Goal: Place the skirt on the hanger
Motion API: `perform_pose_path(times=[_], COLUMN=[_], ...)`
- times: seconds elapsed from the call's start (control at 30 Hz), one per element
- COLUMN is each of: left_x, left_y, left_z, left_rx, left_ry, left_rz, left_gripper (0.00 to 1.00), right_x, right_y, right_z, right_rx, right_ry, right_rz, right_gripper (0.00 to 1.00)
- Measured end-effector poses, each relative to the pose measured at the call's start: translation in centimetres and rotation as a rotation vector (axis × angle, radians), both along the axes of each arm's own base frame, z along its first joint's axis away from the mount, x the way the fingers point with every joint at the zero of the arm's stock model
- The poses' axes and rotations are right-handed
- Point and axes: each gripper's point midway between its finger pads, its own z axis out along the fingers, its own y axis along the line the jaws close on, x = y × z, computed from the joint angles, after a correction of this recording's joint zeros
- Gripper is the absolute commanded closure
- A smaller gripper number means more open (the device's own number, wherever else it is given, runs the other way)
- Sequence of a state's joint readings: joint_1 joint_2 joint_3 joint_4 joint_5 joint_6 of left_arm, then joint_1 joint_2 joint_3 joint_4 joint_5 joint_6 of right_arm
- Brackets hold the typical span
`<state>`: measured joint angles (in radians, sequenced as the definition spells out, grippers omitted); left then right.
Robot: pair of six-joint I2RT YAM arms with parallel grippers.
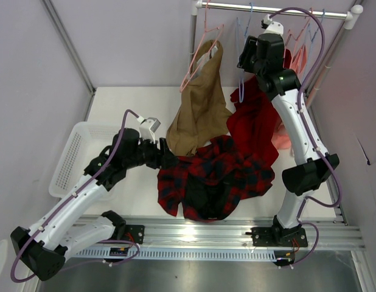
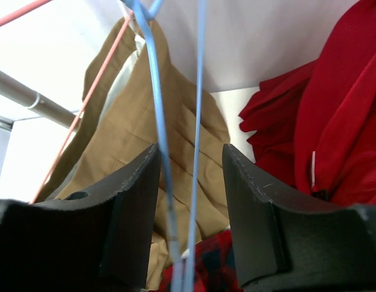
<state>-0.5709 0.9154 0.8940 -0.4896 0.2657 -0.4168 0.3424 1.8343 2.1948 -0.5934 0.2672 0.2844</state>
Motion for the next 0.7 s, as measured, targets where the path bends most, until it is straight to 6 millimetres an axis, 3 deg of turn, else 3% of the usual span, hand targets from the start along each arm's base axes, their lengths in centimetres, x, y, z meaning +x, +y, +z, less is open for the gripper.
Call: perform_pose_path(times=[0.17,0.23,0.33,0.57,0.7], left_x=[0.0,0.0,0.0,0.0,0.0], left_y=[0.0,0.0,0.0,0.0,0.0], left_z=[0.0,0.0,0.0,0.0,0.0], left_rx=[0.0,0.0,0.0,0.001,0.001], left_ry=[0.0,0.0,0.0,0.0,-0.001], left_rz=[0.0,0.0,0.0,0.0,0.0], left_gripper=[0.36,0.36,0.36,0.36,0.36], right_x=[0.2,0.5,1.0,2.1,2.4], right_y=[-0.5,-0.5,-0.5,-0.2,-0.2], right_z=[0.4,0.7,0.9,-0.1,-0.6], right_rx=[-0.021,-0.027,-0.032,-0.036,-0.035], right_ry=[-0.01,-0.019,-0.029,-0.014,-0.006], right_rz=[-0.001,0.004,0.013,0.036,0.047], right_gripper=[0.51,0.58,0.6,0.61,0.66])
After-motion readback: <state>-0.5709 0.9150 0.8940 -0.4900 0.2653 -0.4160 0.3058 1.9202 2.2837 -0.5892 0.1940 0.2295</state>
